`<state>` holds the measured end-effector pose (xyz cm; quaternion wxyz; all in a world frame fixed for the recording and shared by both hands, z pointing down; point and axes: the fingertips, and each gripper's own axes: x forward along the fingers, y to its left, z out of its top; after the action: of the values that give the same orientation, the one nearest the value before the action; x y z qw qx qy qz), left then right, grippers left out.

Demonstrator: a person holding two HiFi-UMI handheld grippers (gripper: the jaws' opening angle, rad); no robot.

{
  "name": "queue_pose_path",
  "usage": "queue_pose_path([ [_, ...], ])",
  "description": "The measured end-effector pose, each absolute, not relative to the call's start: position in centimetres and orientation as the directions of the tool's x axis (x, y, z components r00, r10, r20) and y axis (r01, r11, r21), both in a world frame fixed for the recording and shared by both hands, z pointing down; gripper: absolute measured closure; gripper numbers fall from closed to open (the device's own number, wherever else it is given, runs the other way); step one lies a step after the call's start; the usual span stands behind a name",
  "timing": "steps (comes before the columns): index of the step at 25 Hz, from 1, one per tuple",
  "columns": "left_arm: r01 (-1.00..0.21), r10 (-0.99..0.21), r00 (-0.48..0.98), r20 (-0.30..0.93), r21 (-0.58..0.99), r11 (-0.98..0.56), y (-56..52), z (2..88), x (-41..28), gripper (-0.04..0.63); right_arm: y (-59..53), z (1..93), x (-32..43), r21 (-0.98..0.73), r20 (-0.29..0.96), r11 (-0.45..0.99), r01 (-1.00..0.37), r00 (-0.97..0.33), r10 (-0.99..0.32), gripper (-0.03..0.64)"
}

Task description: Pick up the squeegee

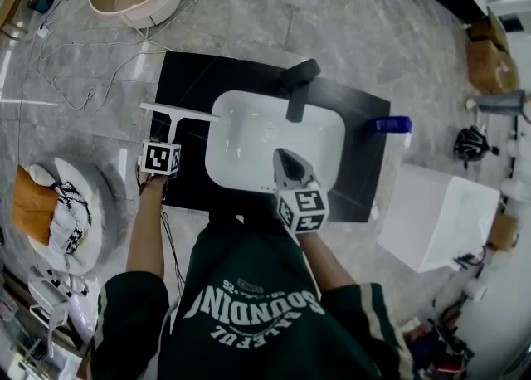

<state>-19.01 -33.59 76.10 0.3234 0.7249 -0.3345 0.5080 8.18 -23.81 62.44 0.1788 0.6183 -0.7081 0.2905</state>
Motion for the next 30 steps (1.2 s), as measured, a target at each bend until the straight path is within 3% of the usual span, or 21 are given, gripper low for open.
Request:
queue_pose_path([
  [13,-0.838,-0.302,0.302,0.904,0.100,-0.536,-34.0,75.3,-18.6,0.506,-23.0,61.5,9.1,-0.187,0.594,0.062,-0.980,-0.163,-0.788,0.615],
  [30,-0.810,-0.502,0.430,0.751,0.076,-0.581,-33.7,65.0,-13.6,0.506,-22.5,58.4,10.9,-0.176,0.518,0.077,-0.981,-0.159,-0.841,0.615],
])
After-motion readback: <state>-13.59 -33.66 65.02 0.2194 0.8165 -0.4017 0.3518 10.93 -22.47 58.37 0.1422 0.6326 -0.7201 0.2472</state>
